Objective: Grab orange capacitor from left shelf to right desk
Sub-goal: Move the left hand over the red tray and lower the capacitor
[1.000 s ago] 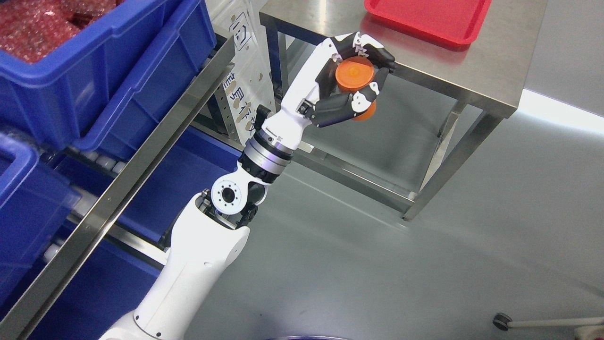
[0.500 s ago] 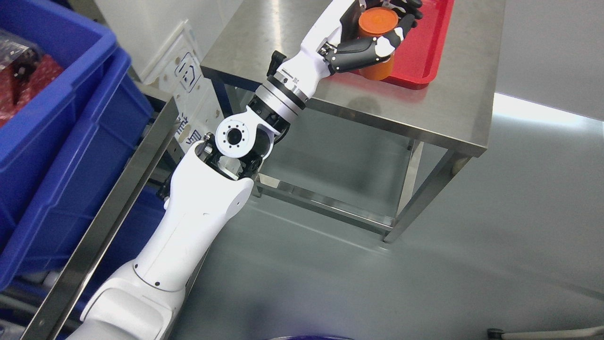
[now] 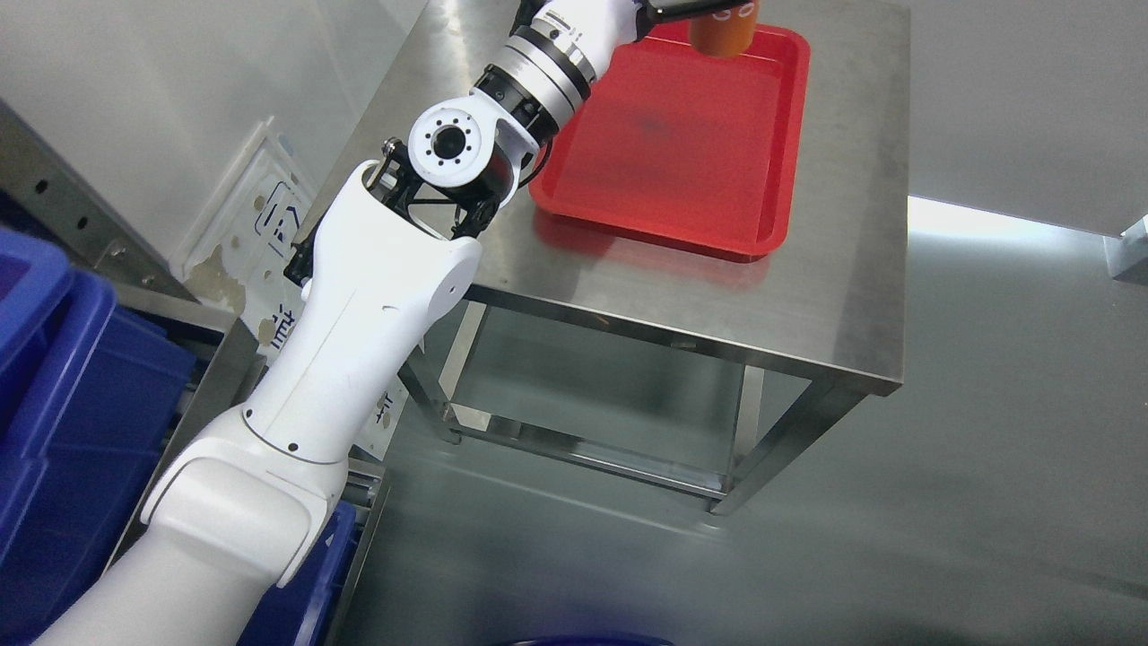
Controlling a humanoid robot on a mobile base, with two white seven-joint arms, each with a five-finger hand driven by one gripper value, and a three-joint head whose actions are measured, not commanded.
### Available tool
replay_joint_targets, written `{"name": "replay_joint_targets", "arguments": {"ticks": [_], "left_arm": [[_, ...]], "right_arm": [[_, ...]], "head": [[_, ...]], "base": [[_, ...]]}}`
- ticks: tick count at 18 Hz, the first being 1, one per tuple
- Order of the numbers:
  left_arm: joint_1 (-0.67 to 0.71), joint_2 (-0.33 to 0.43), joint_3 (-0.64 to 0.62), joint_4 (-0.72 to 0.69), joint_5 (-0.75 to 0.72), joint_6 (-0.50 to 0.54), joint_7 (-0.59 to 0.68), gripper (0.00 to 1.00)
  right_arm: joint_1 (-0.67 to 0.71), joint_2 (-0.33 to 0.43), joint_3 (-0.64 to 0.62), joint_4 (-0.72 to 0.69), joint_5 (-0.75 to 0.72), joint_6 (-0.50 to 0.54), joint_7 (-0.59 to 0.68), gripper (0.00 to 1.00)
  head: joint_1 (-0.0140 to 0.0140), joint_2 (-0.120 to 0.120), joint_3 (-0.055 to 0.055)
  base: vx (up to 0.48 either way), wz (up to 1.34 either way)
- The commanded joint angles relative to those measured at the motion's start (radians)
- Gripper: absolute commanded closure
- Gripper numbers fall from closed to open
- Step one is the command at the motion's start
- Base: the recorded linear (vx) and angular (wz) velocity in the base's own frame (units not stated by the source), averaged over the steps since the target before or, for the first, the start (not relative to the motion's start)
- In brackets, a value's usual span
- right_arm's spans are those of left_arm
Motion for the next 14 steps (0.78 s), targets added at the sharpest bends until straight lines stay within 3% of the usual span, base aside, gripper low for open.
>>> {"name": "replay_joint_targets", "arguments": {"ticks": [1,7,14], "left_arm": [[-0.066,0.018,-0.021,0.308,0.000,-0.040,0.033,0.96],[-0.037,0.018,-0.052,0.491,-0.033,-0.151,0.051,0.96],[0.025,0.018,-0.035,0.569,-0.103,-0.195,0.063,0.93]], "right_arm": [[0.020,-0.018,-0.012,-0.017,0.003,-0.002,0.000,0.00],[0.020,-0.018,-0.012,-0.017,0.003,-0.002,0.000,0.00],[0.020,-0.018,-0.012,-0.017,0.003,-0.003,0.000,0.00]], "head": [[0.0000,0.000,0.000],[0.0000,0.000,0.000],[0.0000,0.000,0.000]], "base": [[0.267,-0.13],[0.202,-0.12],[0.093,-0.05]]}}
